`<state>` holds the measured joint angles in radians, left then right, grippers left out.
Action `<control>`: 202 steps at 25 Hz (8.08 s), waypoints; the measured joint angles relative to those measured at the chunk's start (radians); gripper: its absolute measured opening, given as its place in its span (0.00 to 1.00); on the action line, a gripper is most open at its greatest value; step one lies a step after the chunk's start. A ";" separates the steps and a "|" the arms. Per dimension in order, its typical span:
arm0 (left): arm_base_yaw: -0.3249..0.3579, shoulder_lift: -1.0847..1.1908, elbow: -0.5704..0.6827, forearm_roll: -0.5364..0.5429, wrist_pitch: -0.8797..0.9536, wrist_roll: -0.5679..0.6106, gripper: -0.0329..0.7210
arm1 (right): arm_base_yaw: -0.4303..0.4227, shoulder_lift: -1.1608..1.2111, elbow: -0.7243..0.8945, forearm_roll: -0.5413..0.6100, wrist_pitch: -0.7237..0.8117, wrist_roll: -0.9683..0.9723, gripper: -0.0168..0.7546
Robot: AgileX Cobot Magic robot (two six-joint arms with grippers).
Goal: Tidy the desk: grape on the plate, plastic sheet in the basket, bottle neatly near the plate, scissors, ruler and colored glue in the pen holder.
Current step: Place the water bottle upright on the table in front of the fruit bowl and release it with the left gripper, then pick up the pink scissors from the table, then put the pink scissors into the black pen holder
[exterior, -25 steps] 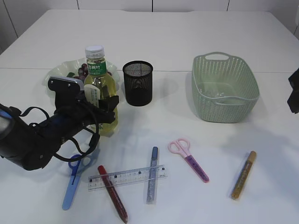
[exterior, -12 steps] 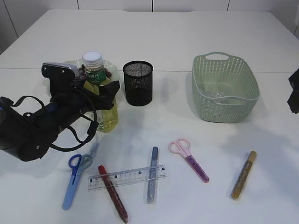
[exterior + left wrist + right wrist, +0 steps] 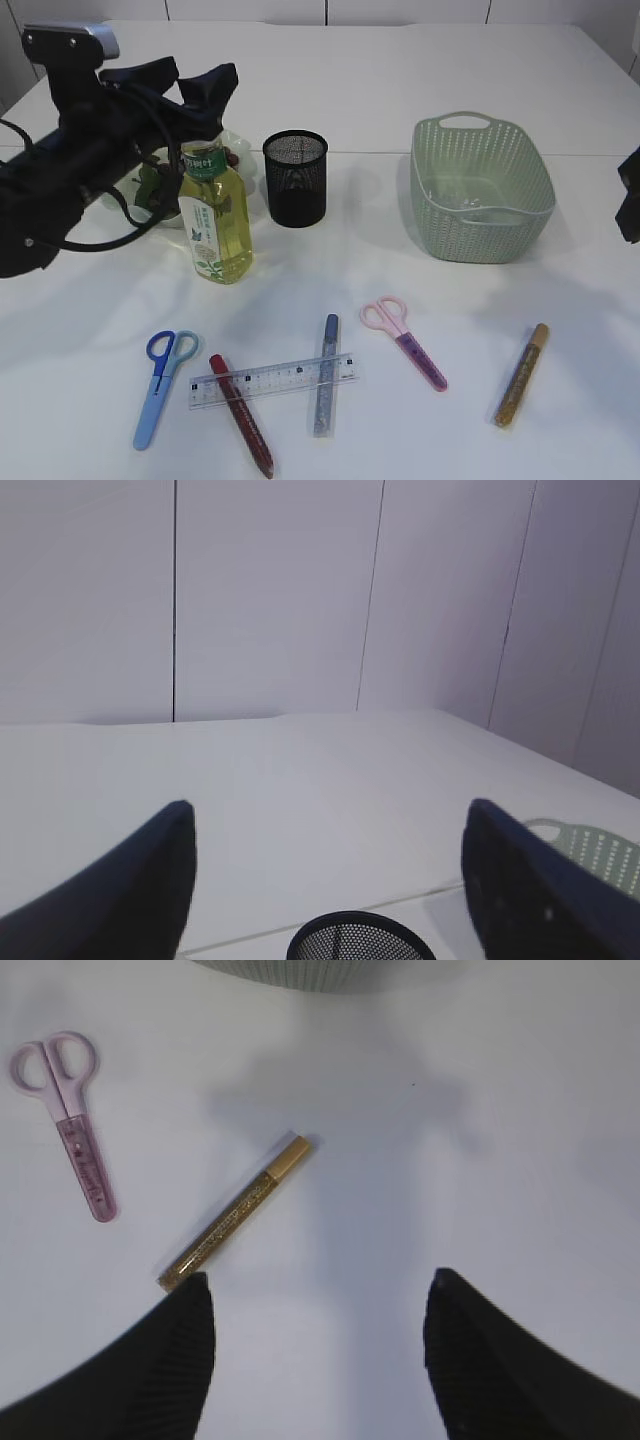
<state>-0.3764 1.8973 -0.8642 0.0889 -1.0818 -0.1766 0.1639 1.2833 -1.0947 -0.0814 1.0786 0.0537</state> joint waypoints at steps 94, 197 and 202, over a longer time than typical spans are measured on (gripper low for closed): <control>0.156 -0.619 0.002 -0.307 2.019 0.184 0.63 | 0.312 0.841 -0.344 0.081 -0.150 -0.024 0.67; 0.156 -0.619 0.002 -0.341 2.027 0.184 0.54 | 0.049 1.138 -0.915 1.727 -0.236 -1.911 0.27; 0.156 -0.619 0.002 -0.341 2.020 0.184 0.53 | 0.047 1.172 -0.917 1.729 -0.266 -1.917 0.29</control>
<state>-0.2208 1.2778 -0.8623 -0.2526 0.9384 0.0072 0.2112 2.4555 -2.0115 1.6479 0.8128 -1.8634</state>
